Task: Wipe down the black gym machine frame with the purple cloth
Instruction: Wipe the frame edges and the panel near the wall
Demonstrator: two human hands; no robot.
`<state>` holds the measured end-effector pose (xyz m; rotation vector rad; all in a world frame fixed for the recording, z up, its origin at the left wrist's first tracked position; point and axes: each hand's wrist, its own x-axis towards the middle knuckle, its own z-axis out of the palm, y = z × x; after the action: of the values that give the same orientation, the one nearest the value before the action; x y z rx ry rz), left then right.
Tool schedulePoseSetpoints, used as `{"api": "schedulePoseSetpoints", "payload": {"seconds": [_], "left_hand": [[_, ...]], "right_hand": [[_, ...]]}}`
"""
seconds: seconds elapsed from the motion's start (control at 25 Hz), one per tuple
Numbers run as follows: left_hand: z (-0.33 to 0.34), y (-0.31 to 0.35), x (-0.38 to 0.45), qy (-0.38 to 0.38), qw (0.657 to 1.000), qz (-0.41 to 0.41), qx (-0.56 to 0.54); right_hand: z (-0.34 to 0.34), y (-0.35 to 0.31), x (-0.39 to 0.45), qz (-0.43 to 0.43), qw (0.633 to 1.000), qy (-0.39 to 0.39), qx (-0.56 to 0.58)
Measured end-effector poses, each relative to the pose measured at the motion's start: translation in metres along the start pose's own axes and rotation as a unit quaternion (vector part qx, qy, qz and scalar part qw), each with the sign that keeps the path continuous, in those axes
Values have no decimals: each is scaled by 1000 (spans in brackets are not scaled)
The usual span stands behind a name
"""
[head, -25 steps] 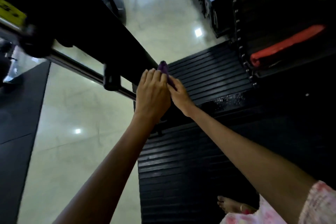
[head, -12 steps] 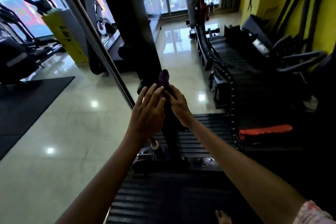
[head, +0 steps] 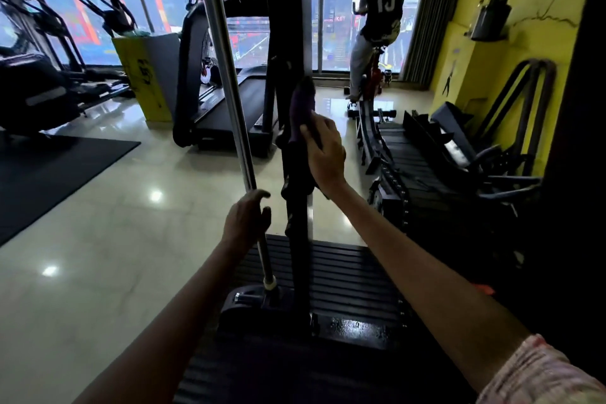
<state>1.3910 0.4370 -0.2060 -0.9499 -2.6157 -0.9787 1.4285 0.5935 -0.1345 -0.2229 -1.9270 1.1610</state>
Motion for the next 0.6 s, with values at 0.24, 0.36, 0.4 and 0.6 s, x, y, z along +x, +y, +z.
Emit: {"api": "schedulePoseSetpoints", "payload": {"seconds": [0.24,0.36,0.4,0.6], "left_hand": [[-75,65,97,237,949,53,-200],[-90,83,119,293,900,96,-307],[-93,90,126,281,892,124,-331],[-101,110,148,83,938,258,-215]], "right_hand": [[-9,-45,29,-54,911,-228,-340],[-2,-54,30,-79,872,-233,-423],[2,-57,29,-95,861,-223,-448],[8,-57,26,-196,799,-204,-531]]}}
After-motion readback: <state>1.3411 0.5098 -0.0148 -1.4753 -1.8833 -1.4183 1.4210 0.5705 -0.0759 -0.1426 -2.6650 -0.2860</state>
